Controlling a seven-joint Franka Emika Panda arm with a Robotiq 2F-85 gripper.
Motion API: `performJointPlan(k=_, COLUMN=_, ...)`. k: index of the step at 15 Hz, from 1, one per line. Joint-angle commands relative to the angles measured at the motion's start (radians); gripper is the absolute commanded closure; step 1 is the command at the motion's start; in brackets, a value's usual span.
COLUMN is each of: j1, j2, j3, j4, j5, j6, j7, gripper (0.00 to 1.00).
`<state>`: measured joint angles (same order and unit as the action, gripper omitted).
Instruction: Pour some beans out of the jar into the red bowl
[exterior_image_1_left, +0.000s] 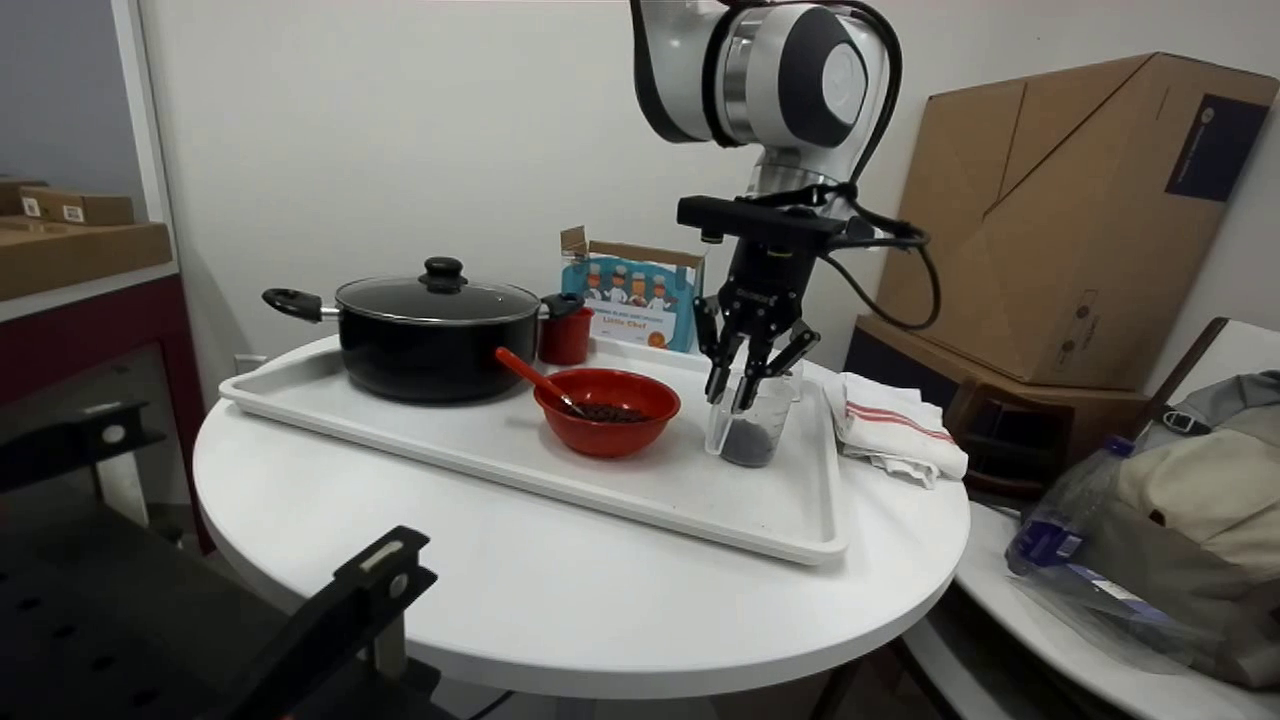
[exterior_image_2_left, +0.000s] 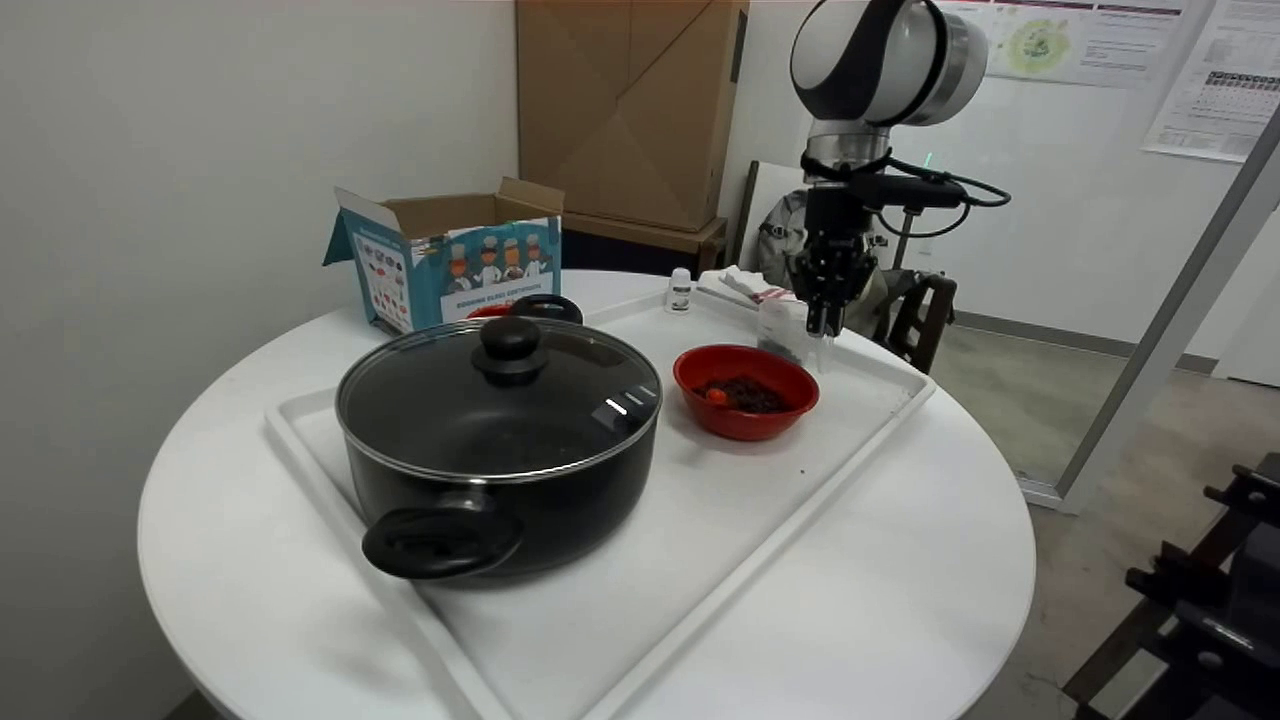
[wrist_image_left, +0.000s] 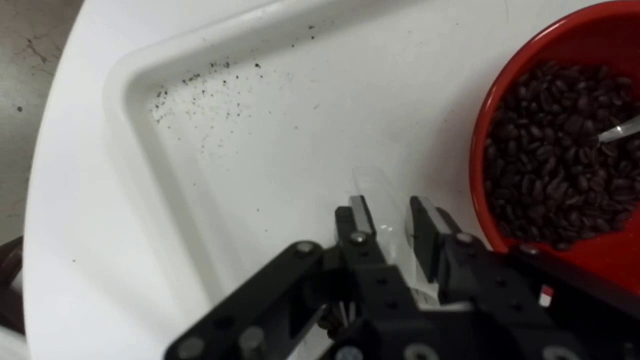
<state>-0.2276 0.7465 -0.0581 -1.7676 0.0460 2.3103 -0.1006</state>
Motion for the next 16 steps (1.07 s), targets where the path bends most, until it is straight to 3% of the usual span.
performJointPlan(k=1, j1=0.007, j2=0.006, j3=-0.014, j4=0.014, j5=0.004, j6=-0.029, j7=0.012, gripper=0.49)
performJointPlan(k=8, j1=0.026, j2=-0.098, j3=0.013, j4=-0.049, j5=0.014, j6=-0.007, j7=-0.002, gripper=0.02)
performJointPlan(k=13, j1=0.115, j2=-0.304, j3=0.006, j4=-0.210, j5=-0.015, j6=0.065, j7=0.078, gripper=0.00)
performJointPlan(k=16, j1=0.197, j2=-0.439, j3=0.003, j4=-0.338, j5=-0.041, j6=0.099, j7=0.193, gripper=0.00)
